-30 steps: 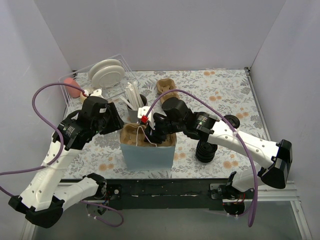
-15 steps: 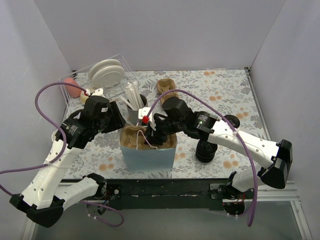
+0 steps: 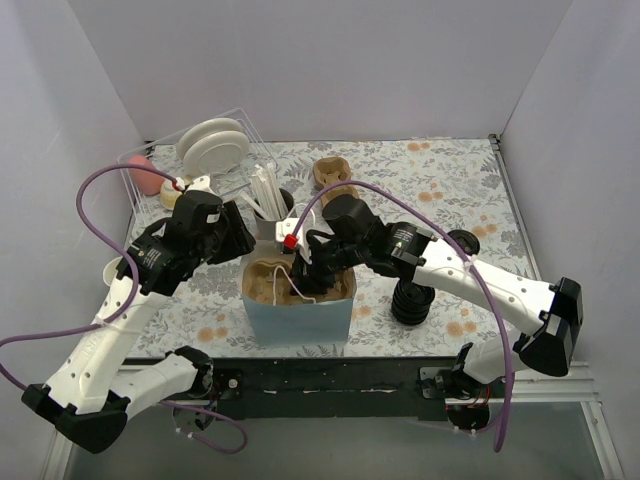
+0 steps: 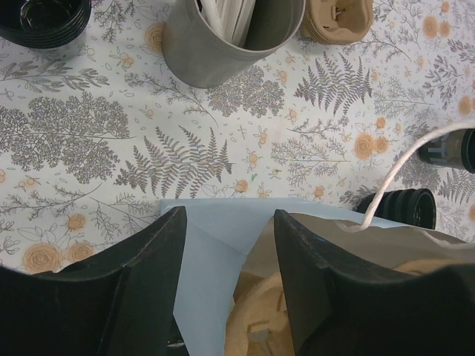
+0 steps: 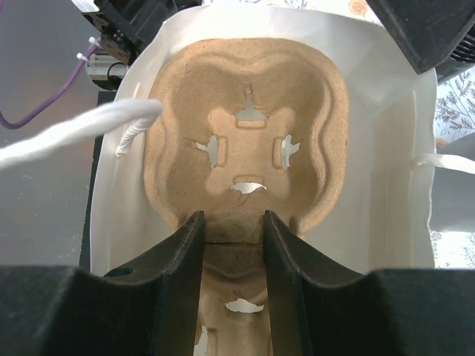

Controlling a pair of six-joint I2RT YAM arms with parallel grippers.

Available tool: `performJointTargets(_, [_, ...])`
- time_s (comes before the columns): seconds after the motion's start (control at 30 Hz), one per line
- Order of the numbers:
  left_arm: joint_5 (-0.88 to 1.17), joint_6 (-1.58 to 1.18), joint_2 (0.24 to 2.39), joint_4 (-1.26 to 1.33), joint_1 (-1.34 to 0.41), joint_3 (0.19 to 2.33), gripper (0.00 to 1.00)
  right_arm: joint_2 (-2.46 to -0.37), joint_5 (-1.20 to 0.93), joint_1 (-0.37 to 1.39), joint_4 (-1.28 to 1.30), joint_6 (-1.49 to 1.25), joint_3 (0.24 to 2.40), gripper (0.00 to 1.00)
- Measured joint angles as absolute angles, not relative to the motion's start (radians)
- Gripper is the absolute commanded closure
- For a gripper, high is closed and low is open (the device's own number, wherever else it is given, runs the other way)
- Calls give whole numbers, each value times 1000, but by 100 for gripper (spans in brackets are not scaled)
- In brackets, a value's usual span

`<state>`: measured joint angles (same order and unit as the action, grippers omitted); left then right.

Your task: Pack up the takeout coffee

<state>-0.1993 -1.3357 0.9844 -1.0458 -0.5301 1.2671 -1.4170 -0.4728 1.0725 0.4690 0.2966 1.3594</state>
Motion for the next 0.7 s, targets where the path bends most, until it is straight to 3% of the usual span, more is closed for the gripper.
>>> performJointTargets(0.23, [-185,-1338,984,-1054,-530,1279,28,-1422,-438,1073,422,260,1321,80])
performJointTargets(0.47, [-189,-1355,984,-1066,-530,1371,22,-1456,-427,1074,379,230,1252,76])
performJointTargets(0.57, [-218,-1365,980,-1077,-530,1375,20,-1470,-421,1074,355,219,1223,68])
performJointTargets(0.6, [-230,-1369,979,-1084,-530,1374,20,-1472,-419,1074,345,215,1212,60])
performJointTargets(0.7, [-260,-1383,966,-1097,-530,1359,16,-1473,-403,1074,332,209,1190,49])
